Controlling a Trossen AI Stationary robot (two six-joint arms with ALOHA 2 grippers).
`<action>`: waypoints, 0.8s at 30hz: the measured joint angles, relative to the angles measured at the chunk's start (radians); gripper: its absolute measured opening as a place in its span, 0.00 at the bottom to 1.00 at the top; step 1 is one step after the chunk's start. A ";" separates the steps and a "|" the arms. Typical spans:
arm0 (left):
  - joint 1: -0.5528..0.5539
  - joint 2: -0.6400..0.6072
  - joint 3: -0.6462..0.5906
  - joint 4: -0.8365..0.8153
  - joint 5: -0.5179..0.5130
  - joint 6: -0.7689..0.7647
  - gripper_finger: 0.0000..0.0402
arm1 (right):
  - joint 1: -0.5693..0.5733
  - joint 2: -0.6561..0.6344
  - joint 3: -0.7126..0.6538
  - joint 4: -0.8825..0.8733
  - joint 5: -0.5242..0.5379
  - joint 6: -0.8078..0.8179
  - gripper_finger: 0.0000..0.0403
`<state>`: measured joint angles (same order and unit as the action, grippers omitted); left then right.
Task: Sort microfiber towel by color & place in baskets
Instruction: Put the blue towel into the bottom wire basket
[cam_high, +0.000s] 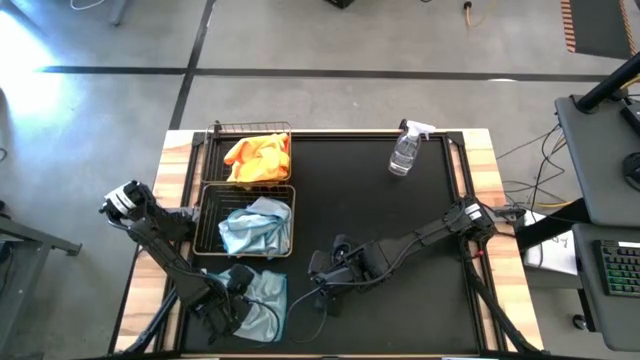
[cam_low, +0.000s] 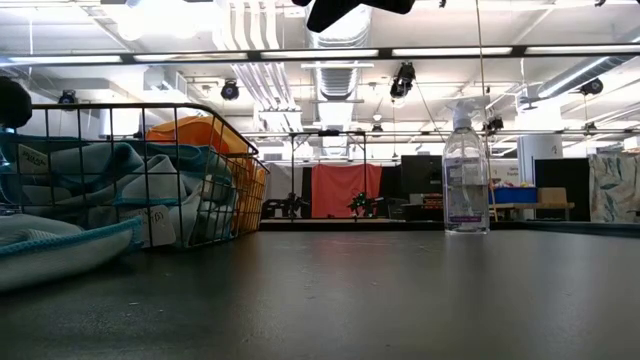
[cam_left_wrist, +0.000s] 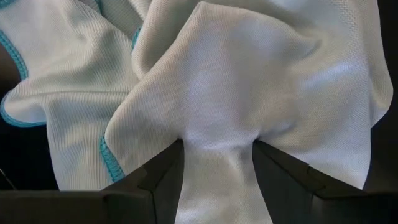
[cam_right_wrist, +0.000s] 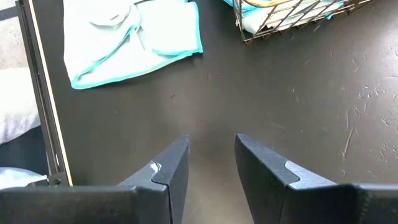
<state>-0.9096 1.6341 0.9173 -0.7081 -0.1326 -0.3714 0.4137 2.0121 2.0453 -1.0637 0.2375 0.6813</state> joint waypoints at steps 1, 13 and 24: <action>0.000 0.000 0.000 0.000 0.000 0.000 0.43 | 0.000 0.000 0.000 0.000 0.000 0.000 0.31; 0.000 -0.006 -0.065 0.116 0.002 -0.007 0.43 | 0.000 0.000 0.000 0.000 0.000 0.000 0.31; -0.001 -0.004 -0.076 0.128 -0.004 -0.010 0.39 | 0.000 0.000 0.000 0.000 0.000 0.000 0.31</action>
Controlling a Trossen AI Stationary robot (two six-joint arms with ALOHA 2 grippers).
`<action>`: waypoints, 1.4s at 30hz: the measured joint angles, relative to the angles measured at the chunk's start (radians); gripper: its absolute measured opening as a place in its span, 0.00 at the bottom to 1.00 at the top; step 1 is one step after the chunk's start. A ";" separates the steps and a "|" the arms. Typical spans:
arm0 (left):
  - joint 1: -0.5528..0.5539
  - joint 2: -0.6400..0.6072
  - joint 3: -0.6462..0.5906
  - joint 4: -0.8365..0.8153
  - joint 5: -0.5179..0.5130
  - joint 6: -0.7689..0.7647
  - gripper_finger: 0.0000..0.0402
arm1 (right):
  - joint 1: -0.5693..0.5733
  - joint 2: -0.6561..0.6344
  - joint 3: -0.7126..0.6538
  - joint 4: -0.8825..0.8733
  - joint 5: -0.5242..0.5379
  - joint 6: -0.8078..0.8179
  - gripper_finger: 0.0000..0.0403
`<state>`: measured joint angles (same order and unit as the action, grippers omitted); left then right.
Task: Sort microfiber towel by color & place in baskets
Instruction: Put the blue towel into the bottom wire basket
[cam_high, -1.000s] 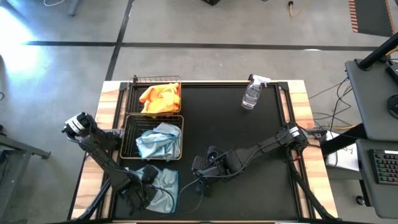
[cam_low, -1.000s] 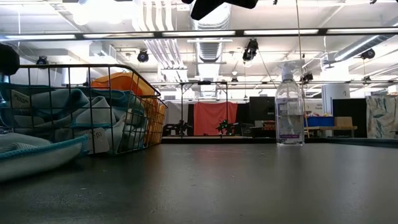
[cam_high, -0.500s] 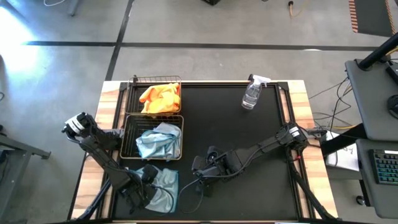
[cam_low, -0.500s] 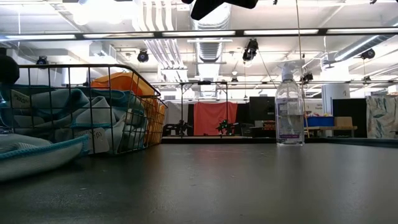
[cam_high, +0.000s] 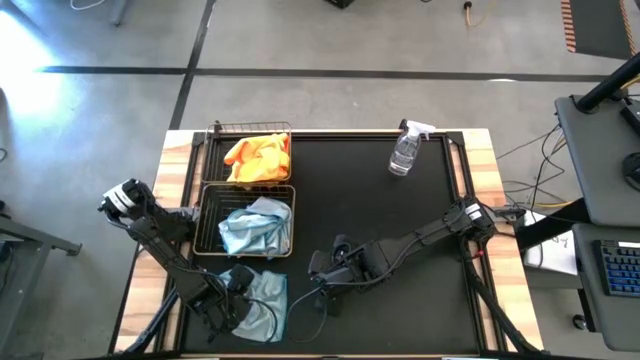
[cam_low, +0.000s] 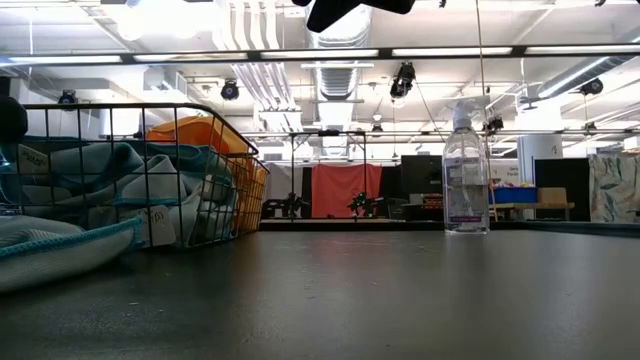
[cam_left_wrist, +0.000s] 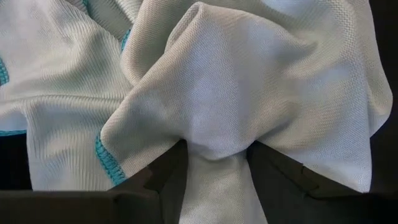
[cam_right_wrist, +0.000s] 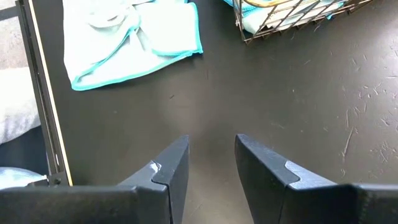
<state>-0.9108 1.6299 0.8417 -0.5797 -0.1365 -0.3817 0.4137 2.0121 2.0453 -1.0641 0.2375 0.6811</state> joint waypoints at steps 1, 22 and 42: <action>0.000 0.000 0.000 0.000 0.004 -0.001 0.37 | 0.000 0.000 0.000 0.000 0.000 0.000 0.31; 0.003 -0.009 0.030 -0.070 0.099 -0.031 0.00 | 0.000 0.000 0.000 0.000 0.000 0.000 0.31; 0.002 -0.045 0.453 -0.492 0.066 -0.077 0.00 | 0.000 0.000 0.000 0.001 0.000 0.000 0.31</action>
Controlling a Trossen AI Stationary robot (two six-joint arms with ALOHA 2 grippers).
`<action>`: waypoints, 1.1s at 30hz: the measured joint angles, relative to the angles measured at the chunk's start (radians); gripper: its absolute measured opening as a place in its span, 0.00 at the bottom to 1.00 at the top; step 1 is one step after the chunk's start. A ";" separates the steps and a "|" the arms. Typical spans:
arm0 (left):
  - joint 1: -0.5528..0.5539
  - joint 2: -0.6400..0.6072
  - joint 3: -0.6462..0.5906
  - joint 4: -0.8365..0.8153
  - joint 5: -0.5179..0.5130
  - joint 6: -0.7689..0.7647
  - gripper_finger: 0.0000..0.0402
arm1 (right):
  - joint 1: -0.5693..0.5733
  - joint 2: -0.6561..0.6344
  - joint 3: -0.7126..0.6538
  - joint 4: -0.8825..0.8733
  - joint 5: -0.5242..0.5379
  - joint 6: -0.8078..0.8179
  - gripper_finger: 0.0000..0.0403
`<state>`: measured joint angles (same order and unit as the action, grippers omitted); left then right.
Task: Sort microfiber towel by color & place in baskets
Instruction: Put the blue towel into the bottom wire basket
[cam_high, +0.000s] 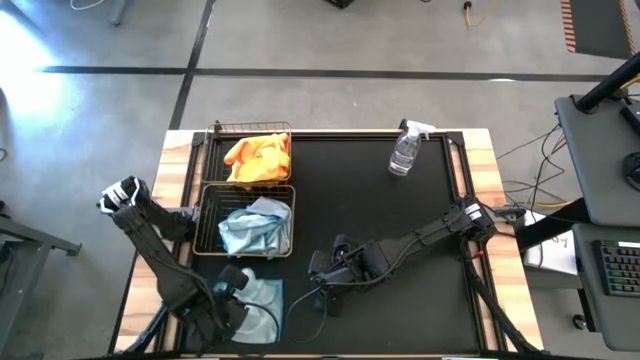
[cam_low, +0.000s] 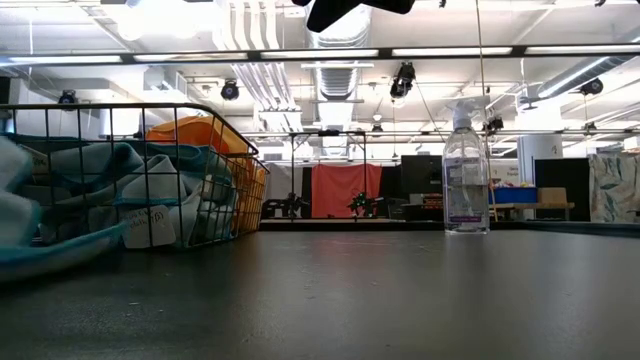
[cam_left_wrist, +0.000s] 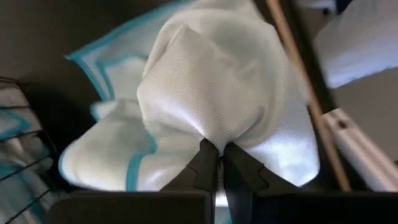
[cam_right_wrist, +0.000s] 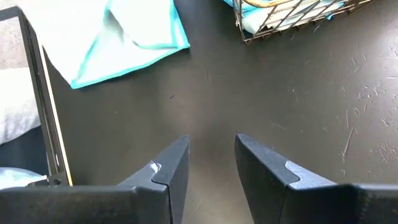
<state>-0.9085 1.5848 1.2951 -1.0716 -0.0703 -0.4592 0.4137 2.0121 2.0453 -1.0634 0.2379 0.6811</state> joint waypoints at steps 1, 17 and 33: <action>0.000 0.000 0.030 -0.019 -0.001 -0.004 0.00 | 0.000 0.000 0.000 0.000 0.000 0.000 0.31; -0.001 -0.002 0.529 -0.495 -0.365 -0.141 0.00 | 0.000 0.000 0.000 0.000 0.000 0.000 0.31; -0.001 -0.030 0.657 -0.499 -0.714 -0.161 0.00 | 0.001 0.000 0.000 0.002 0.000 0.000 0.31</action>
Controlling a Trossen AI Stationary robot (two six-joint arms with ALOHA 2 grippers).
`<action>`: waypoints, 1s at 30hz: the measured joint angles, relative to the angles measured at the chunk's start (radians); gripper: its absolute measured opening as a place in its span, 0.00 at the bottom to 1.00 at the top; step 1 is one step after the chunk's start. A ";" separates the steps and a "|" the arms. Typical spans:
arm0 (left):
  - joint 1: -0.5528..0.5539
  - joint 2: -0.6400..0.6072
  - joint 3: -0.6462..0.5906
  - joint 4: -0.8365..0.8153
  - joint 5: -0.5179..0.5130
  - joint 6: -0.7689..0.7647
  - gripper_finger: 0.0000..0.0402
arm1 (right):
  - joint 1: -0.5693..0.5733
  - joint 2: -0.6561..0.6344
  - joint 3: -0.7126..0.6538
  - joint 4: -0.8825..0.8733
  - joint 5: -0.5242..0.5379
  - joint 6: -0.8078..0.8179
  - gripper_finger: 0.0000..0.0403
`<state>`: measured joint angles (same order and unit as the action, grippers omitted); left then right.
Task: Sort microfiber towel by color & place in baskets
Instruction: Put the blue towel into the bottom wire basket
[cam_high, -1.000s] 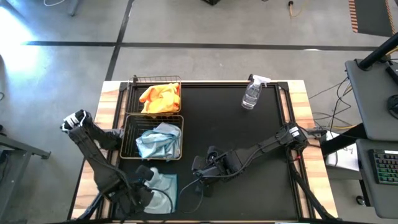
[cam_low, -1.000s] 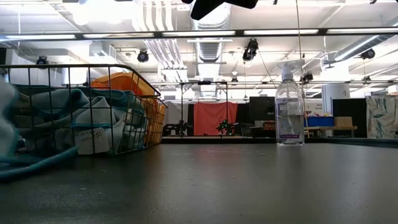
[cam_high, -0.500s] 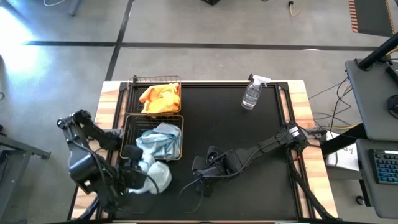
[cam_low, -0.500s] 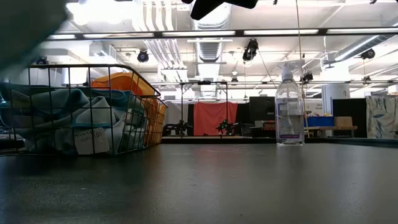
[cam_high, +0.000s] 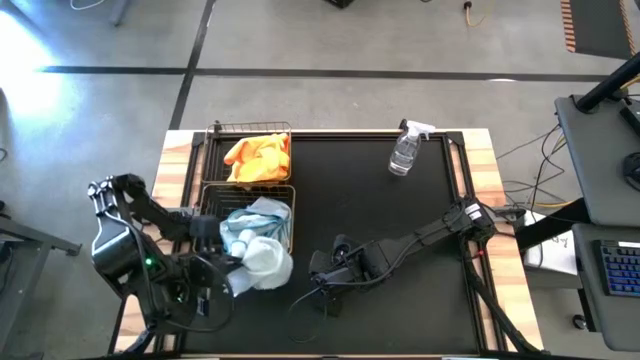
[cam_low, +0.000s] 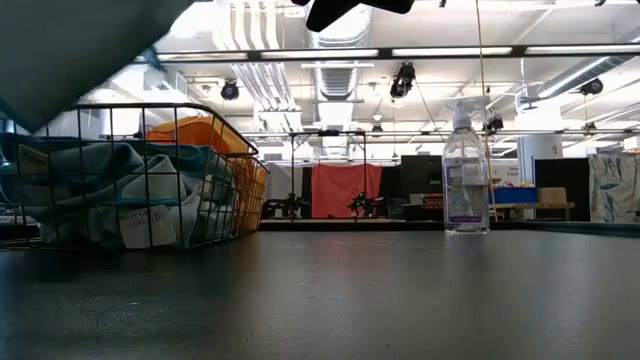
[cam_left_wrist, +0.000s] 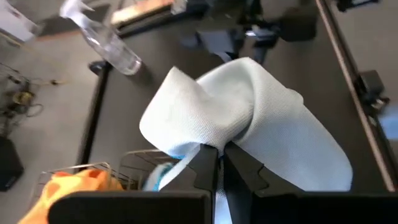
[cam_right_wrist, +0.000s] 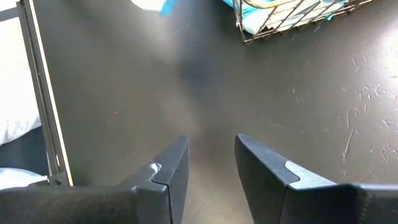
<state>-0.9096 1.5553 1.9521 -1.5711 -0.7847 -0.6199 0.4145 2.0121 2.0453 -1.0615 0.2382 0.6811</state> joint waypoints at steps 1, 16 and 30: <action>0.000 -0.002 -0.002 -0.001 -0.019 0.000 0.00 | 0.000 0.000 0.000 0.000 0.000 0.000 0.31; 0.004 -0.059 -0.004 0.000 -0.253 0.009 0.00 | 0.000 0.000 0.000 0.001 0.000 0.000 0.31; 0.056 -0.209 -0.074 0.000 -0.324 0.033 0.00 | 0.000 0.000 0.000 0.001 0.000 0.000 0.31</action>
<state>-0.8531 1.3465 1.8782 -1.5713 -1.1091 -0.5865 0.4145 2.0121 2.0456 -1.0607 0.2379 0.6811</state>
